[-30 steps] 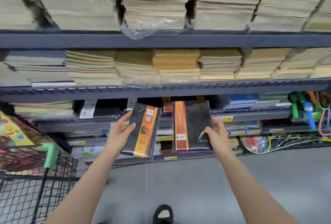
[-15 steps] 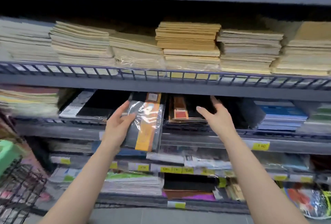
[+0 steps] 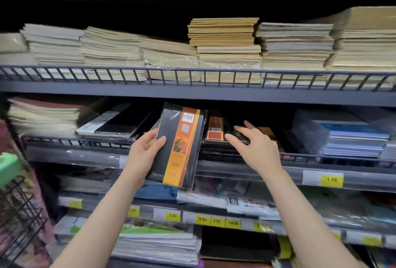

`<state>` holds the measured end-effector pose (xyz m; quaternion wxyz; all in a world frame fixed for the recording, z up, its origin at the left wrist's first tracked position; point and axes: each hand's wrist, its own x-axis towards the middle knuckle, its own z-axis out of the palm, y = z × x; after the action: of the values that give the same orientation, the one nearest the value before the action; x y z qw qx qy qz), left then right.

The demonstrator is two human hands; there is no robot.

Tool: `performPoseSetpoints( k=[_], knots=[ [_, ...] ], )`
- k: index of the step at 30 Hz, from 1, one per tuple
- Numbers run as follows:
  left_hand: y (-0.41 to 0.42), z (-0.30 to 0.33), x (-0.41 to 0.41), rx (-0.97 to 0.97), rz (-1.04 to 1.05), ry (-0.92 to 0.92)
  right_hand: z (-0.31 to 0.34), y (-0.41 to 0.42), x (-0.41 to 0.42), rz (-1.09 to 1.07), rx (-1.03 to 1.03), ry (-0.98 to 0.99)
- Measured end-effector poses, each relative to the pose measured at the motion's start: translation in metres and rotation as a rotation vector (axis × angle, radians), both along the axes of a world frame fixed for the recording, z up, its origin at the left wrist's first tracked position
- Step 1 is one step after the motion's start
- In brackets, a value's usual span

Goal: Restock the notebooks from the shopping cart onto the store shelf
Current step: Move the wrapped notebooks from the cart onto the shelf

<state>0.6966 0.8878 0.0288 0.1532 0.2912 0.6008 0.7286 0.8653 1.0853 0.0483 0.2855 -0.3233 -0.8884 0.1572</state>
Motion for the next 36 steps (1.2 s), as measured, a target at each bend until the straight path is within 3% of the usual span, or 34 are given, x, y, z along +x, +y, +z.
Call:
performPoseSetpoints(
  k=[3, 6, 12, 16, 21, 23, 26, 31, 36],
  knots=[
    [-0.004, 0.0, 0.005, -0.016, -0.125, 0.026, 0.004, -0.004, 0.011, -0.006, 0.021, 0.036],
    [-0.005, 0.006, 0.012, -0.068, -0.341, 0.063, 0.011, -0.015, 0.029, 0.092, 0.037, 0.281],
    [0.024, 0.016, 0.051, -0.196, -0.565, 0.196, 0.021, -0.026, 0.057, 0.435, -0.487, 0.294],
    [0.043, 0.012, 0.067, -0.264, -0.616, 0.198, 0.019, -0.009, 0.089, 0.383, -0.483, 0.425],
    [0.065, -0.003, 0.08, -0.468, -0.956, -0.229, 0.011, 0.013, 0.129, 0.381, -0.496, 0.559],
    [0.077, -0.01, 0.09, -0.489, -1.056, -0.244, 0.005, 0.02, 0.138, 0.36, -0.493, 0.561],
    [0.093, -0.016, 0.102, -0.456, -1.011, -0.242, -0.006, 0.031, 0.148, 0.322, -0.521, 0.574],
    [0.108, -0.026, 0.114, -0.429, -0.893, -0.005, -0.02, 0.042, 0.154, 0.263, -0.506, 0.529],
    [0.109, -0.023, 0.119, -0.379, -0.783, 0.511, -0.022, 0.045, 0.166, 0.185, -0.671, 0.366]
  ],
)
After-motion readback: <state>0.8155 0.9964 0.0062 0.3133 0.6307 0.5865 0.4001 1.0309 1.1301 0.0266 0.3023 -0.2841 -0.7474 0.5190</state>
